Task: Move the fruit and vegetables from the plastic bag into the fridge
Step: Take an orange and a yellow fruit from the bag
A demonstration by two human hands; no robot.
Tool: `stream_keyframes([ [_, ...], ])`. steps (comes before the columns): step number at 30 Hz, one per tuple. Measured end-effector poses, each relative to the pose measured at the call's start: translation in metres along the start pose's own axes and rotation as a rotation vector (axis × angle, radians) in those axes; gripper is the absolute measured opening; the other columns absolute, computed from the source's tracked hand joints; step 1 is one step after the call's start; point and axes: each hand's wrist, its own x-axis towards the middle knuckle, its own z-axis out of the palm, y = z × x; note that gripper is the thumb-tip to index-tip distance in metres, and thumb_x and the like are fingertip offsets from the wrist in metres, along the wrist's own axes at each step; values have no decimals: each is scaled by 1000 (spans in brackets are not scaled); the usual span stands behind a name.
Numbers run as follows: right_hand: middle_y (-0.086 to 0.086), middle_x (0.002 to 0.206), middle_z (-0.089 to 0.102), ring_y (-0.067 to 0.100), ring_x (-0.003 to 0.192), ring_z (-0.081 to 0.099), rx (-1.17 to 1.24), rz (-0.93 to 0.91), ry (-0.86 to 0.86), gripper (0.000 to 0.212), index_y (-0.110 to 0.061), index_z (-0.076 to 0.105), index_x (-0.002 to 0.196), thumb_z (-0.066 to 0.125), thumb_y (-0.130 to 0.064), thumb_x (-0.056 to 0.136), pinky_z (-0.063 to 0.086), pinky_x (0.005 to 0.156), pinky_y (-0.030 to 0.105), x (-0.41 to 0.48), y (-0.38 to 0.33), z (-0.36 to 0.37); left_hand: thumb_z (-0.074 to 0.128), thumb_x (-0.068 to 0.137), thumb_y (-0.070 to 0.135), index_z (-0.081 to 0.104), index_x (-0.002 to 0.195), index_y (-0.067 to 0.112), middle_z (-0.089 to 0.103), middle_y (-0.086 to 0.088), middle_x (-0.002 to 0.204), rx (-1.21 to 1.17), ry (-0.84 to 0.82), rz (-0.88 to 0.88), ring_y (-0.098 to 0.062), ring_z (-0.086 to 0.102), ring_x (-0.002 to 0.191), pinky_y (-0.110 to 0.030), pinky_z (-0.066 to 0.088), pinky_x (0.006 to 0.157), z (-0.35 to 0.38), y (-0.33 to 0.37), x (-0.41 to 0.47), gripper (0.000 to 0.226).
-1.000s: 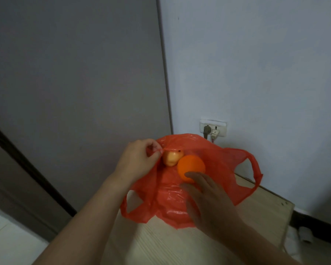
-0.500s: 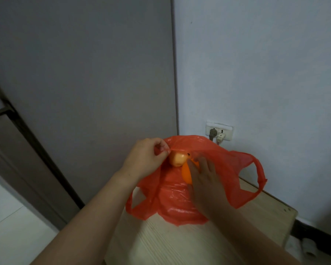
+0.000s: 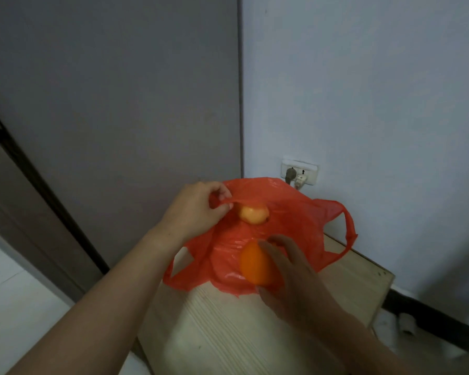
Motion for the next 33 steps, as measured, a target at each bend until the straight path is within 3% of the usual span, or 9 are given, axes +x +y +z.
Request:
stream_keyframes([
  [4, -14, 139, 25, -2, 116, 29, 117, 119, -28, 72, -32, 36, 132, 62, -56, 70, 37, 87, 20, -1, 2, -12, 73, 74, 23, 58, 76, 35, 68, 9, 86, -42, 1, 13, -4, 61, 88, -17, 42, 80, 2, 2, -16, 20],
  [9, -17, 126, 38, -6, 107, 37, 205, 161, -15, 70, -29, 39, 127, 64, -54, 67, 33, 82, 5, -2, 1, -17, 73, 74, 24, 65, 85, 30, 68, 10, 91, -61, 30, -7, -1, 60, 85, -20, 46, 82, 2, 1, -22, 14],
  [14, -22, 131, 25, -1, 114, 33, 193, 167, -92, 79, -35, 33, 134, 61, -57, 64, 32, 83, 7, -13, 3, -24, 73, 75, 23, 65, 86, 29, 67, 10, 95, -51, 29, -13, -1, 59, 89, -18, 45, 84, -3, 4, -26, 15],
  [18, -21, 127, 39, 2, 113, 43, 291, 238, -69, 71, -45, 34, 124, 75, -47, 66, 45, 89, 23, -14, 7, -28, 74, 74, 22, 65, 84, 30, 67, 10, 91, -66, 39, -26, 0, 59, 83, -16, 46, 80, -8, 6, -33, 16],
  [20, -27, 122, 40, -1, 110, 46, 378, 268, -42, 70, -50, 34, 119, 78, -42, 66, 45, 84, 18, -14, 7, -30, 74, 74, 23, 65, 84, 31, 67, 11, 90, -69, 50, -39, 0, 60, 79, -14, 46, 77, -13, 9, -37, 15],
  [22, -32, 124, 36, -5, 112, 44, 421, 257, -25, 75, -53, 32, 124, 75, -54, 61, 44, 83, 17, -13, 5, -32, 74, 74, 24, 65, 84, 32, 67, 13, 90, -74, 77, -56, 1, 60, 78, -11, 46, 75, -19, 14, -43, 15],
  [25, -27, 126, 39, -4, 112, 45, 464, 245, 3, 73, -51, 37, 123, 66, -63, 57, 49, 81, 20, -13, -1, -34, 74, 74, 23, 67, 84, 27, 67, 14, 89, -143, 131, -74, 1, 59, 81, -12, 46, 74, -25, 30, -57, 13],
  [29, -21, 118, 51, -3, 104, 55, 654, 259, 68, 68, -46, 47, 115, 72, -61, 54, 53, 71, 18, -16, -12, -45, 72, 72, 38, 66, 87, 33, 65, 20, 91, -255, 87, -38, 0, 61, 83, -15, 48, 75, -16, 54, -82, 17],
  [33, -17, 114, 58, 6, 101, 61, 766, 268, 112, 72, -42, 52, 114, 78, -63, 50, 57, 73, 28, -21, -14, -49, 69, 73, 50, 61, 100, 39, 61, 22, 100, -323, 10, -87, 5, 57, 91, -10, 44, 78, 8, 69, -94, 30],
])
